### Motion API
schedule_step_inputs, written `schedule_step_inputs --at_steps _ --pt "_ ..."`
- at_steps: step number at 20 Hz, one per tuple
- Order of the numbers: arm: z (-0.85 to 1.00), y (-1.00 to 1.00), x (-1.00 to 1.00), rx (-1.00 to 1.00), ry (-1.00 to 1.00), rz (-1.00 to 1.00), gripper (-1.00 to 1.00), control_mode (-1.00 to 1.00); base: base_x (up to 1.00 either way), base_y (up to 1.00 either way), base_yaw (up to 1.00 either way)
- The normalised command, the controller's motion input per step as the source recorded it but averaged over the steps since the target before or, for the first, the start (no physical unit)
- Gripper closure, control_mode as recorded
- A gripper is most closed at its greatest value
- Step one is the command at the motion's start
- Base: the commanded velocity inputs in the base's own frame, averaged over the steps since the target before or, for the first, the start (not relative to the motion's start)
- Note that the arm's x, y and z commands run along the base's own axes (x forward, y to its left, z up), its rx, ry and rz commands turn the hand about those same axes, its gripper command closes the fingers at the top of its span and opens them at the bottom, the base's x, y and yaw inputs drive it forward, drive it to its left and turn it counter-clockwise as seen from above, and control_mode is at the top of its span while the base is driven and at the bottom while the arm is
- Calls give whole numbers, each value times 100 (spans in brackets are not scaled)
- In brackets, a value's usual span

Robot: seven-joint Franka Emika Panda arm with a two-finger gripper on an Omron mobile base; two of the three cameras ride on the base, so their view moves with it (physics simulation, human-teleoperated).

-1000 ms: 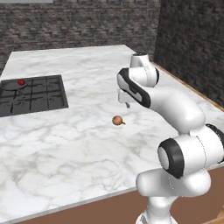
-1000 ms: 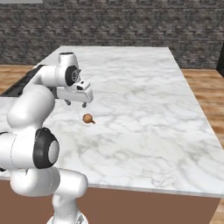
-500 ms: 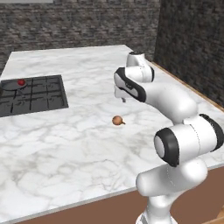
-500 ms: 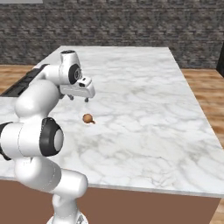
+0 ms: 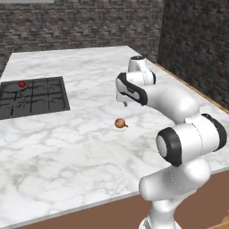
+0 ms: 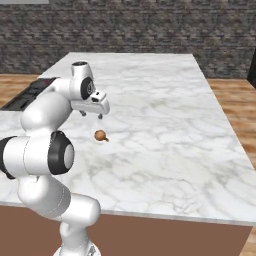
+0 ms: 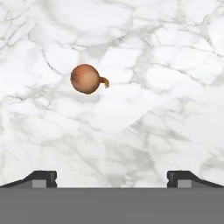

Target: Place the pan on the front left burner on the stove. Then place the tomato and the onion in the pan and turn on the front left burner.

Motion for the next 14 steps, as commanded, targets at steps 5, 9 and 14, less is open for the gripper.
schedule_step_inputs --at_steps 5,9,14 --pt "-31 0 0 0 -3 1 -100 -100 0 0 0" --pt "-26 0 4 0 -2 2 -100 -100 0 0 0" --pt "-22 0 26 0 0 4 -100 -100 0 0 0"
